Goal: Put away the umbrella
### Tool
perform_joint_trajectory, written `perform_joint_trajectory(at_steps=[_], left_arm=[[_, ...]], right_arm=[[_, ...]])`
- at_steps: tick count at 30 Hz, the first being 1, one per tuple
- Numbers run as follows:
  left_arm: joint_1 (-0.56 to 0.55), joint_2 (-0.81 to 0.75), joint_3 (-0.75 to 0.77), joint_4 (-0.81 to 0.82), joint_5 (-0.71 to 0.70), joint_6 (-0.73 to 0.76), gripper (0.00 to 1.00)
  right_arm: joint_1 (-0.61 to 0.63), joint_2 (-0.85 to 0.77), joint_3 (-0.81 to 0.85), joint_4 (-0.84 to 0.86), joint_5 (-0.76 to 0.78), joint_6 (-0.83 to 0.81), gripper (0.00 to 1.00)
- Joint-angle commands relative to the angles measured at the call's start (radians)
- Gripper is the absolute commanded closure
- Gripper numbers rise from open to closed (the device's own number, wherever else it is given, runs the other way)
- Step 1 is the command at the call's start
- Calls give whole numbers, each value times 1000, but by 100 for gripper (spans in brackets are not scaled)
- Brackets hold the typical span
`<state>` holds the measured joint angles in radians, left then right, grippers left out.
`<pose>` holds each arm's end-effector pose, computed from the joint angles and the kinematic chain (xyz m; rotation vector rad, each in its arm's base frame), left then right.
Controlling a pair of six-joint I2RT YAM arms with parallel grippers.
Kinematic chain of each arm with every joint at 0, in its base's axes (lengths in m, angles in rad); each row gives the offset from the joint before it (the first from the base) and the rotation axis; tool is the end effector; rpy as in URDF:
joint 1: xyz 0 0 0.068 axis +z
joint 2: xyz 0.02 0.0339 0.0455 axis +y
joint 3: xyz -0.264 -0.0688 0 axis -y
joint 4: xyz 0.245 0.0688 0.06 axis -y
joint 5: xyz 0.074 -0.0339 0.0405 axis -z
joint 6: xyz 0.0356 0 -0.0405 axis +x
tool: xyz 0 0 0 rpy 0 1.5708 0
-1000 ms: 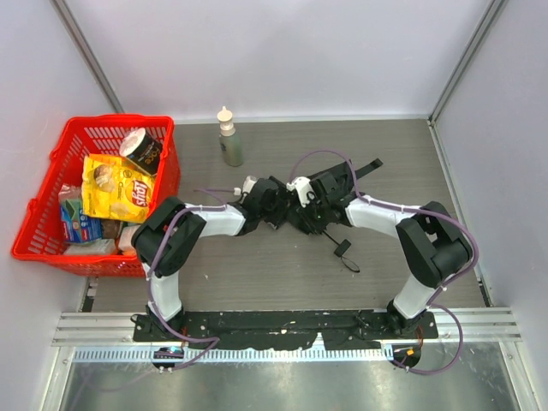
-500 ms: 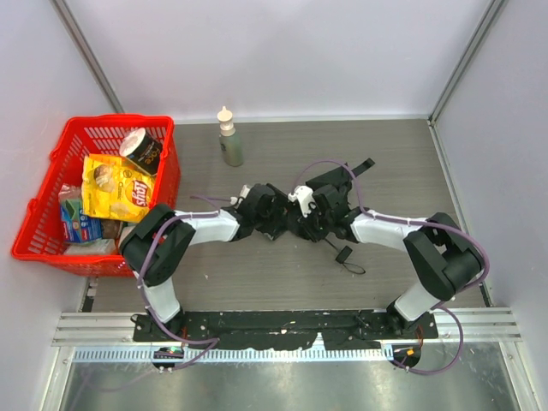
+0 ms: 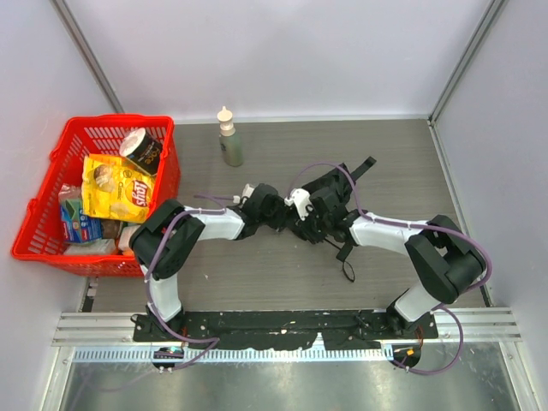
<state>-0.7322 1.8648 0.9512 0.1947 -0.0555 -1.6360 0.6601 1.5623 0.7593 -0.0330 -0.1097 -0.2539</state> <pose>0.2810 -0.2500 0.1367 -1.1529 2.3010 -1.0545 0.2381 0.1898 0.1617 -1.1157 2.1530 0.3186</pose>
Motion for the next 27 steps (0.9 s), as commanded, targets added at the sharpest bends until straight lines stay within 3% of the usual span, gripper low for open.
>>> perform_joint_trajectory(at_steps=[1,2,7,10,11,13,18,22,27], left_arm=[[-6,37,-69,8,-81,79,64],[-4,33,-78,18,-86,87,73],[-3,20,-101,32,-93,117,100],[-3,1,-115,22,-93,131,100],[-3,-9,-120,15,-96,134,100],[-1,-32,-121,-7,-109,153,100],[1,-81,-100,-96,-104,163,100],[2,-108,-92,-113,-86,157,100],[7,-118,-52,-165,-43,107,100]], right_arm=[[32,-48,69,217,-123,-38,99],[32,-51,52,225,-128,-28,99],[33,-62,15,231,-114,15,99],[33,-93,18,182,-71,91,94],[33,-105,47,141,-42,132,79],[33,-122,98,39,16,223,65],[33,-209,144,-201,33,419,43],[35,-278,185,-260,-28,491,33],[96,-229,209,-217,17,456,33]])
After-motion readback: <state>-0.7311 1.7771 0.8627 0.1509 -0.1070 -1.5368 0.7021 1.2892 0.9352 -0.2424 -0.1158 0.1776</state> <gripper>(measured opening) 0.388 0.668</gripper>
